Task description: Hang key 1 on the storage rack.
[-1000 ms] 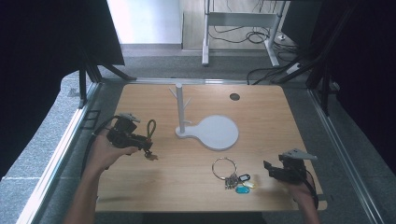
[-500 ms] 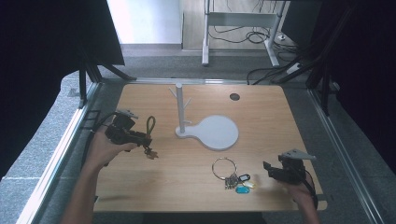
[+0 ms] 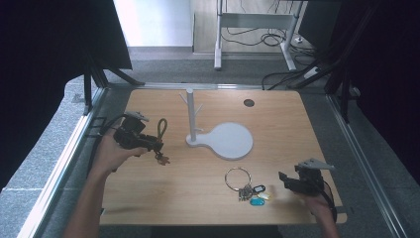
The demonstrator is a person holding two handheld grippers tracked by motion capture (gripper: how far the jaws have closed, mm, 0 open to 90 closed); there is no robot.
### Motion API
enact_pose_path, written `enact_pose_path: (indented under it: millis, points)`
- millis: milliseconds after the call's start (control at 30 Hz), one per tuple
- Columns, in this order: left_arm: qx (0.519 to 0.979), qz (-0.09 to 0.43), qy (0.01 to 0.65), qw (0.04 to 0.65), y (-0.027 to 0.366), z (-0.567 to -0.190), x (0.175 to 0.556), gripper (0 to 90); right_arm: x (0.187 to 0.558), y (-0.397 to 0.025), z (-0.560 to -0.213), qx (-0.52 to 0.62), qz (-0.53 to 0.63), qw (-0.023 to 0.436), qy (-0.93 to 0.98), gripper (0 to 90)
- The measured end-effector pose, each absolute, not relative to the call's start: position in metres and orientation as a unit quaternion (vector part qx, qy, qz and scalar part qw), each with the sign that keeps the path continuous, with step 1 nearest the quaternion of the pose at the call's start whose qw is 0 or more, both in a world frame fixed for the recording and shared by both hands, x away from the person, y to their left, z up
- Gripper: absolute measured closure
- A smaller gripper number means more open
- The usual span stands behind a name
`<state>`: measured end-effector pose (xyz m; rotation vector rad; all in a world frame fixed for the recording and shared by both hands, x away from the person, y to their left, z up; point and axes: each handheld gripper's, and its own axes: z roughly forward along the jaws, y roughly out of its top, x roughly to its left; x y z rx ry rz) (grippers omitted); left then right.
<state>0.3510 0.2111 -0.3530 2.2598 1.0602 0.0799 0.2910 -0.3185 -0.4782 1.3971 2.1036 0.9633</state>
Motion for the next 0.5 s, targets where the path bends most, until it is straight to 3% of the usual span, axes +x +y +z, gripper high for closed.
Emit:
enact_pose_path:
  millis: [500]
  points:
    - [0.862, 0.030, 0.395, 0.318, 0.2056, -0.3469, 0.3584, 61.0, 0.2914, -0.3187, -0.4789, 0.503, 0.346, 0.215, 0.762, 29.5]
